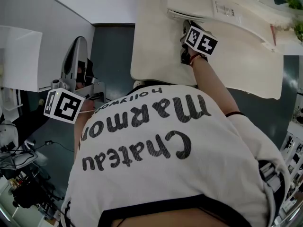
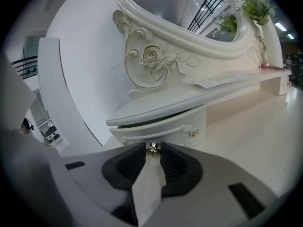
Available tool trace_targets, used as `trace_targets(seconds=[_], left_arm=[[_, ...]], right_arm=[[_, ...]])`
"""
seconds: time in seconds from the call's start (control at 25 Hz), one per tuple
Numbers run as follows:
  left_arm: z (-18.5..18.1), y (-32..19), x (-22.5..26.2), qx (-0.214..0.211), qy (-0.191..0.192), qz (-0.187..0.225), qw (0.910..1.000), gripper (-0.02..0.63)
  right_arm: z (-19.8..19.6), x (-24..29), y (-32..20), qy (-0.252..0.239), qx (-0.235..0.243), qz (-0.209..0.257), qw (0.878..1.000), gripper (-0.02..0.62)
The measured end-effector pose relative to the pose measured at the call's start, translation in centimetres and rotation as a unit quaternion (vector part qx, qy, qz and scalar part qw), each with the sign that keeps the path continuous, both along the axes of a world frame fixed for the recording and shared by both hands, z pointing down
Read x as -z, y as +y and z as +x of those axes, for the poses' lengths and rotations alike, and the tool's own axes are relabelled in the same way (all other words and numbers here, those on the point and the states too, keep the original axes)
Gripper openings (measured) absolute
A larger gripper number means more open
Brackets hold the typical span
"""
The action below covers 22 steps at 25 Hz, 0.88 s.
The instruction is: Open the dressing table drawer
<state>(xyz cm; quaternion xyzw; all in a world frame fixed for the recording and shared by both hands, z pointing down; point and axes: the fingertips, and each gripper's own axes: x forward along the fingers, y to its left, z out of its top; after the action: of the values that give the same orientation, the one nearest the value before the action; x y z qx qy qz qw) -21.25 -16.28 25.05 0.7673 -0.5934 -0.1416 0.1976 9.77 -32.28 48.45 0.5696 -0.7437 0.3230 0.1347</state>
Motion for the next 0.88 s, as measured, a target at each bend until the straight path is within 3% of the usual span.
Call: trace_targets(seconds=[0.88], left_arm=[[-0.1,0.3,-0.2,-0.014,0.012,0.0,0.9998,0.023]], right_arm=[[-0.2,-0.4,2.1,0.008,0.004,-0.008,1.0,0.104]])
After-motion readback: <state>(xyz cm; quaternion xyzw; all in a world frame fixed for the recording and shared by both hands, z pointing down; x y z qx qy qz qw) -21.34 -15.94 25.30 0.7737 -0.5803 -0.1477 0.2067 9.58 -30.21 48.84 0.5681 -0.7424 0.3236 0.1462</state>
